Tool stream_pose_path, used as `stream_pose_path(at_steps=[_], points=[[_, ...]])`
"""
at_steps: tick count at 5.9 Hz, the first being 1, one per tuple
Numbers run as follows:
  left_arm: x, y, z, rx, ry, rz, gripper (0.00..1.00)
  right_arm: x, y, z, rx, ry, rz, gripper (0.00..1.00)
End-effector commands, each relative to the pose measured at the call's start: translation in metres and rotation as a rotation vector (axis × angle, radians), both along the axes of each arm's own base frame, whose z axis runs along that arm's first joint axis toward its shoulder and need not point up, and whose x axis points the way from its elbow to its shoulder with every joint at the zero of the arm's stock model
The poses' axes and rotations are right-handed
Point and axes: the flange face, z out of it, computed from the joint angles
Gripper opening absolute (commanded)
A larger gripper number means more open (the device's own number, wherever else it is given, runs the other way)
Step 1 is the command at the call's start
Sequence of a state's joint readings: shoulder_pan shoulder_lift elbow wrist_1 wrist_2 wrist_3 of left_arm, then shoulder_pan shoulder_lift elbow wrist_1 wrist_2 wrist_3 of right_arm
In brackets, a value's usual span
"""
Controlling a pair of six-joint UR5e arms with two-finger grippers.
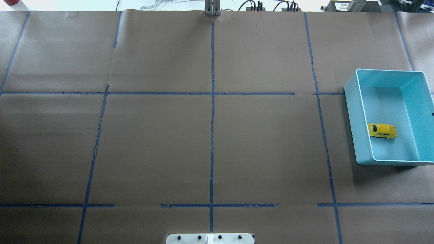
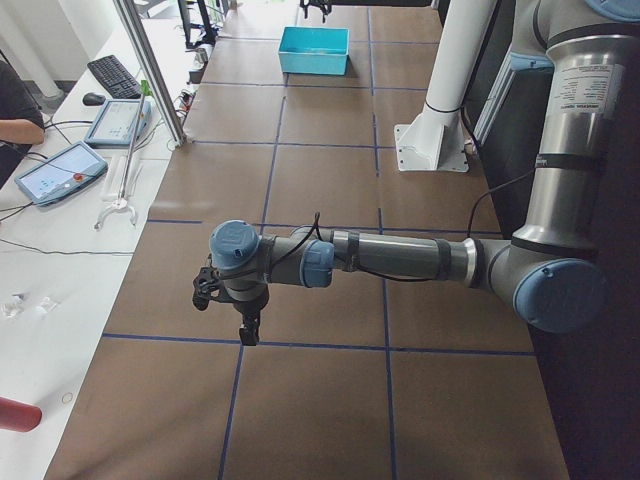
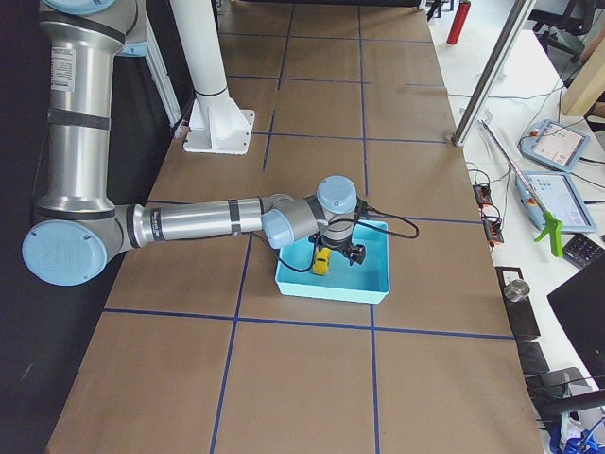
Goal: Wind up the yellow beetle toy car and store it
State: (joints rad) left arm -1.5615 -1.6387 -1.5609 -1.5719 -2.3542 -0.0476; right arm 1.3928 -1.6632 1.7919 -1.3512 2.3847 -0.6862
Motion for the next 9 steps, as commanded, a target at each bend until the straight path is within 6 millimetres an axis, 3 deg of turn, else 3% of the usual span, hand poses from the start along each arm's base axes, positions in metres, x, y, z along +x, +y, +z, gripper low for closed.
stream_pose_path(at_steps=[1,2,3,4,5,6,8,9], points=[[0.0,0.011,0.007,-0.013,-0.001,0.0,1.0,0.098,-0.02,-0.019,-0.33,0.017,0.288,1.0],[0.0,0.014,0.007,-0.013,-0.001,0.0,1.0,0.109,-0.002,-0.009,-0.539,-0.002,0.437,1.0],[0.0,0.014,0.007,-0.012,-0.001,0.0,1.0,0.115,0.025,0.014,-0.72,-0.015,0.574,1.0],[0.0,0.014,0.007,-0.012,-0.001,0.0,1.0,0.119,0.046,0.032,-0.794,-0.015,0.622,1.0],[0.001,0.014,0.007,-0.012,-0.001,0.001,1.0,0.119,0.055,0.045,-0.812,-0.006,0.628,1.0],[0.0,0.014,0.007,-0.012,-0.001,0.0,1.0,0.119,0.055,0.058,-0.835,0.003,0.628,1.0],[0.0,0.014,0.007,-0.012,-0.003,0.0,1.0,0.119,0.052,0.122,-0.78,-0.013,0.626,1.0],[0.0,0.014,0.007,-0.012,-0.003,0.001,1.0,0.12,0.05,0.123,-0.762,-0.016,0.634,1.0]])
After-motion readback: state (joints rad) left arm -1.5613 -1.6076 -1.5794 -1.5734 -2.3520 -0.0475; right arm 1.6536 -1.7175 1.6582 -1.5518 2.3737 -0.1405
